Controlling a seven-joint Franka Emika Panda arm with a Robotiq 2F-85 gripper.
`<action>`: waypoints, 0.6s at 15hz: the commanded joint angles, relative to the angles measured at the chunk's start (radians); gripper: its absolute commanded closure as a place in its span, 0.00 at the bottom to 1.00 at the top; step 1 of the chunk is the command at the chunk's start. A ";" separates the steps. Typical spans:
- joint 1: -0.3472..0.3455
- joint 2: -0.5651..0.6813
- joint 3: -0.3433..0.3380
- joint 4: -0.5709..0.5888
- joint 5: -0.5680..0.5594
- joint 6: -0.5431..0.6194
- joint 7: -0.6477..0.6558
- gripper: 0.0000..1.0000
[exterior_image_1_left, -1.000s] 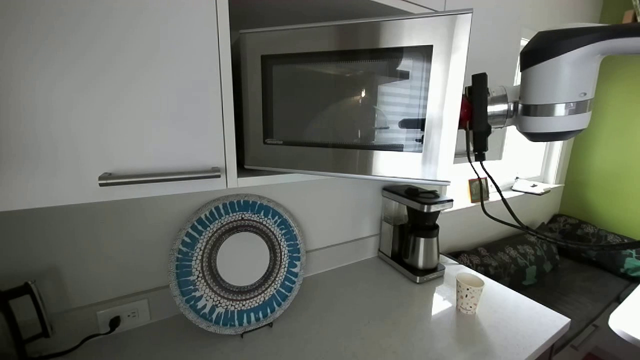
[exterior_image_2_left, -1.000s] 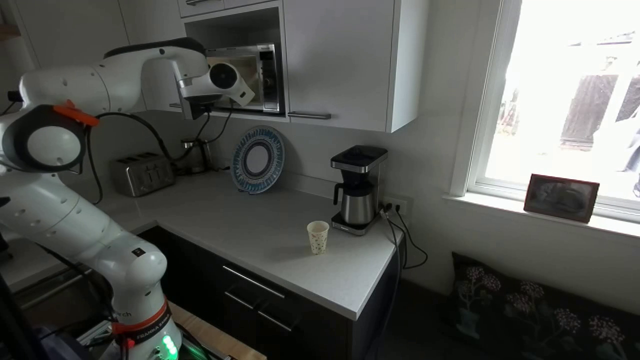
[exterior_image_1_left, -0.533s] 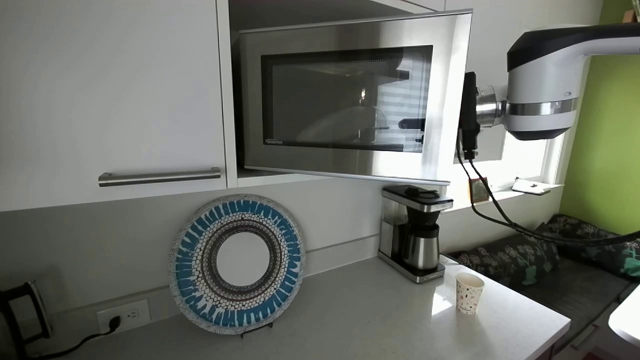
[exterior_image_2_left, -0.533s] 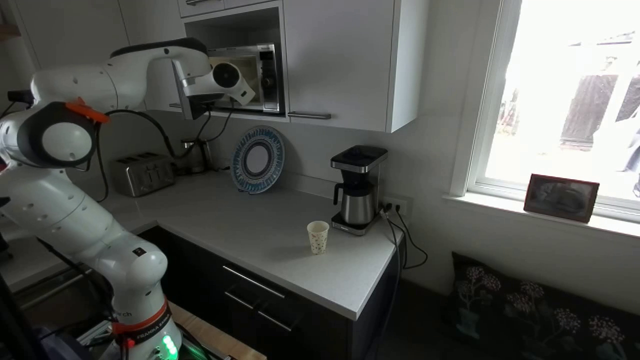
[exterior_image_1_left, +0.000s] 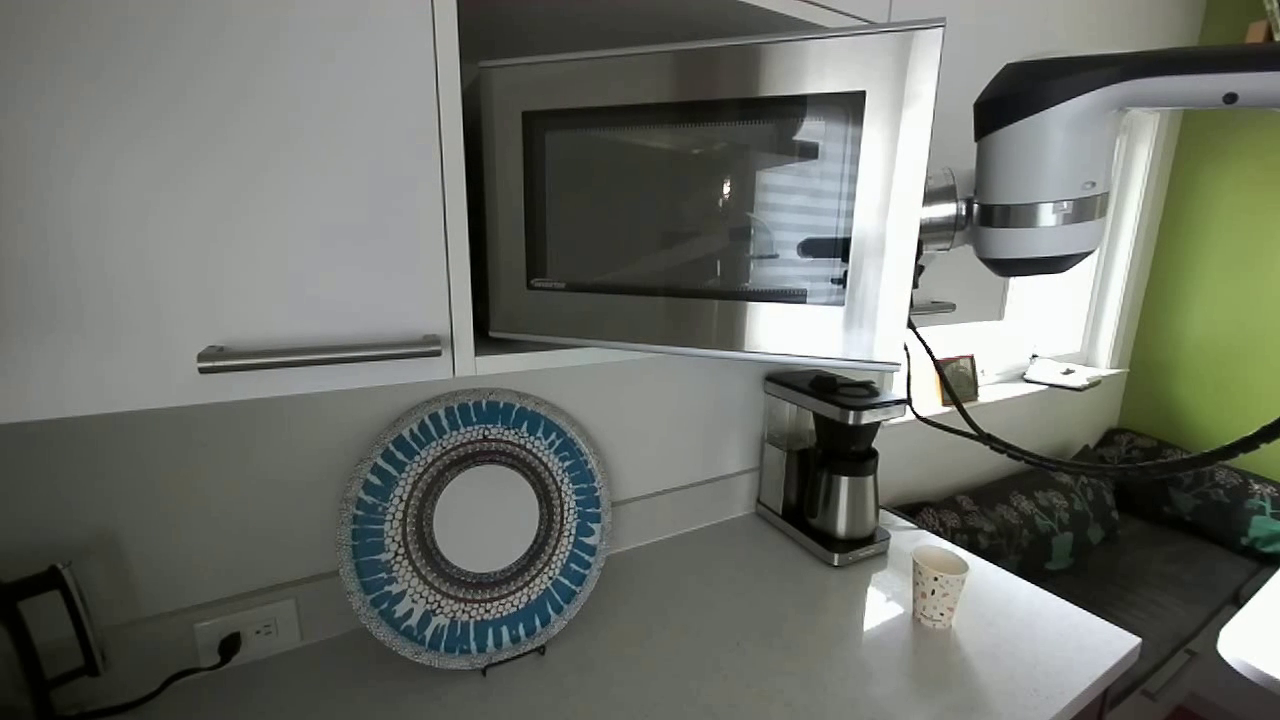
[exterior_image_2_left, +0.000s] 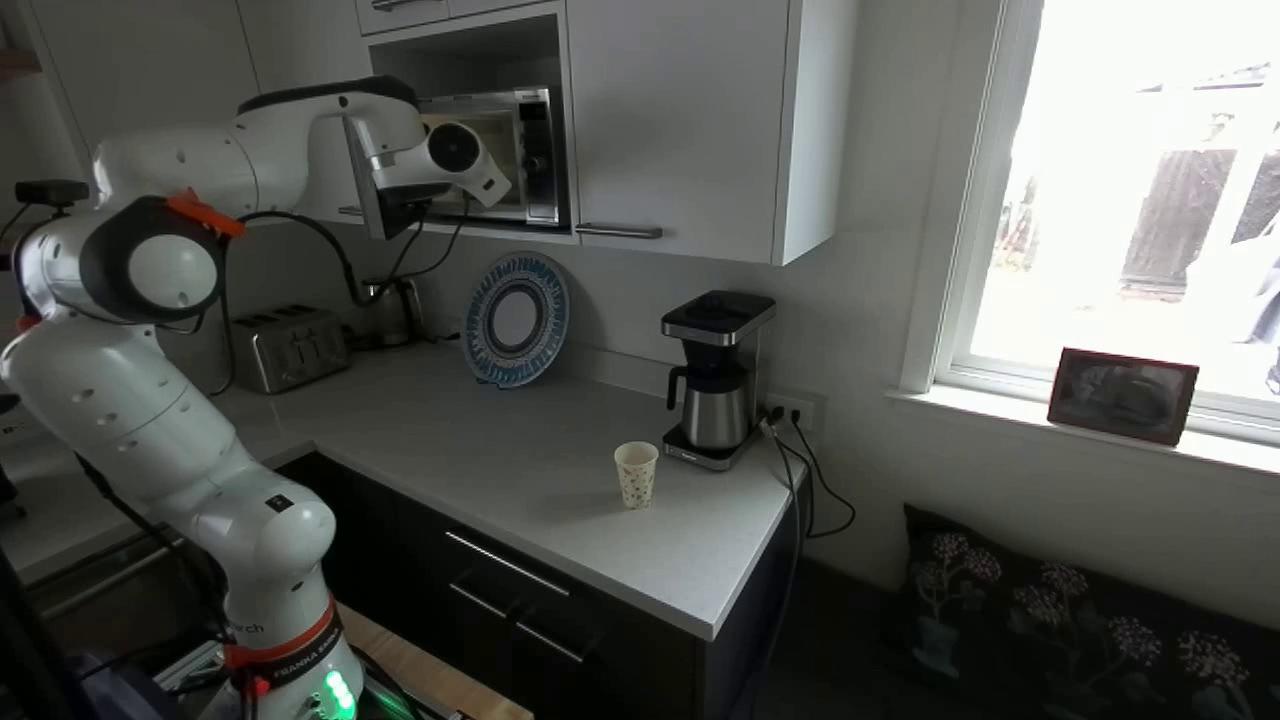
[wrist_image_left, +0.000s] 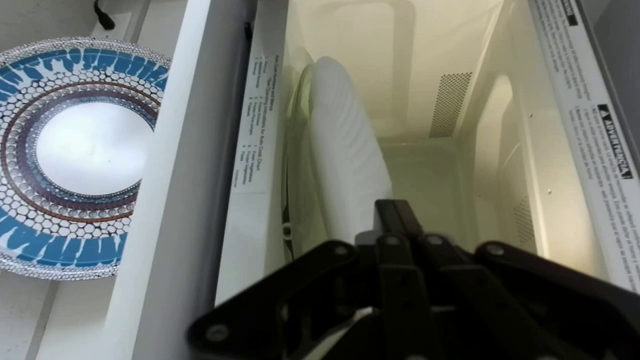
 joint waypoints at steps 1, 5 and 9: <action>0.010 0.051 0.008 0.047 -0.008 0.062 0.055 1.00; 0.019 0.091 0.019 0.087 -0.018 0.128 0.096 1.00; 0.031 0.129 0.032 0.123 -0.040 0.176 0.137 1.00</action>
